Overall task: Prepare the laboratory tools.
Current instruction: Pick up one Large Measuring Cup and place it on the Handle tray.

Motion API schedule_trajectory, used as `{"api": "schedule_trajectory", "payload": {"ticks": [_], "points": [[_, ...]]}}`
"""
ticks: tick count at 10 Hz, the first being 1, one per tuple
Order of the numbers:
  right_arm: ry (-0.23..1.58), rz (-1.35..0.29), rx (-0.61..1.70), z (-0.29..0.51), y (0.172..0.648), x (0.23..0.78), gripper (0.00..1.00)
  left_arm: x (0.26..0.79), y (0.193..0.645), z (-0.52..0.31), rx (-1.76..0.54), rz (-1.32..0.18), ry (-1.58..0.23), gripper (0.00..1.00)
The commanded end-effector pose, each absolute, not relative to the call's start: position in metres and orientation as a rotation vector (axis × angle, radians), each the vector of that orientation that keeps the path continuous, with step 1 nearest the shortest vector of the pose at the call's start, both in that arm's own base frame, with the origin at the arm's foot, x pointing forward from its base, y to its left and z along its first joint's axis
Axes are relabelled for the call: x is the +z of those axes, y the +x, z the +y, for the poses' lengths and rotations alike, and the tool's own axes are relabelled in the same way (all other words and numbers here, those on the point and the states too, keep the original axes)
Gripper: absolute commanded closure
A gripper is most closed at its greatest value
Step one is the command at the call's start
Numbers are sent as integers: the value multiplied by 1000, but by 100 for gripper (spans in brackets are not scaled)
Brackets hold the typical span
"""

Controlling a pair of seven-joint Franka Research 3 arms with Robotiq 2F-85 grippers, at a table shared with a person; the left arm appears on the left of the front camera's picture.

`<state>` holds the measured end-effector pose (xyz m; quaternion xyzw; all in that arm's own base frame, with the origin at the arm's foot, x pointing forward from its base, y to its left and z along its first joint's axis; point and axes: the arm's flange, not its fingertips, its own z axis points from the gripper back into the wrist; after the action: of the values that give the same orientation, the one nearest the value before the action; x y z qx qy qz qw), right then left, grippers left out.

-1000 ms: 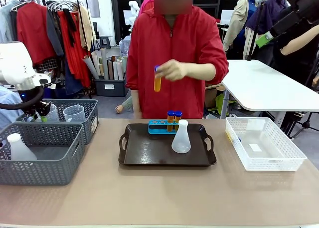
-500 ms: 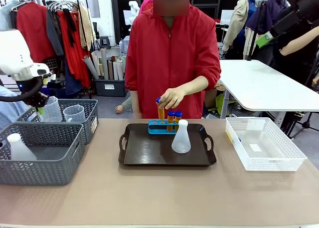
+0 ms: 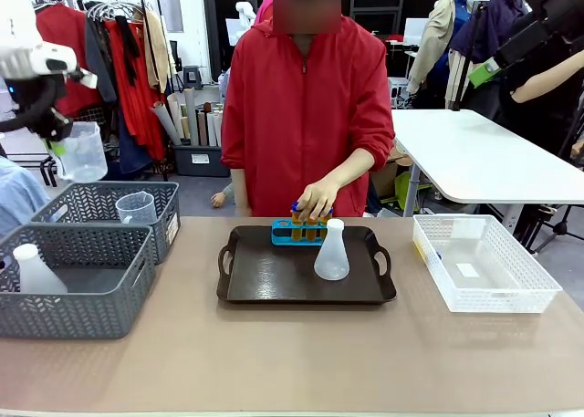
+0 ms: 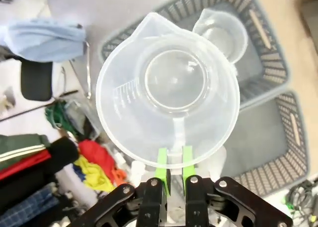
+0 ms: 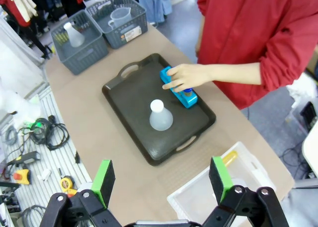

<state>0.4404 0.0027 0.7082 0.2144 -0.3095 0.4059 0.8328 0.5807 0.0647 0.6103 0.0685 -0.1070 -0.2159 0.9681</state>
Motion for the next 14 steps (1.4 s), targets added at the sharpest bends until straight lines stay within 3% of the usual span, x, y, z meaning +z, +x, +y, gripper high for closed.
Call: {"api": "schedule_trajectory", "payload": {"ticks": [1, 8, 12, 14], "points": [[464, -666, 867, 4, 440, 710, 0, 638, 562, 51, -577, -246, 177, 100], [464, -666, 867, 4, 440, 710, 0, 736, 503, -6, -959, -318, 228, 100], [464, -666, 867, 4, 440, 710, 0, 724, 507, -10, -893, -310, 223, 100], [464, -666, 867, 4, 440, 710, 0, 708, 520, -23, -977, -290, 168, 100]]}}
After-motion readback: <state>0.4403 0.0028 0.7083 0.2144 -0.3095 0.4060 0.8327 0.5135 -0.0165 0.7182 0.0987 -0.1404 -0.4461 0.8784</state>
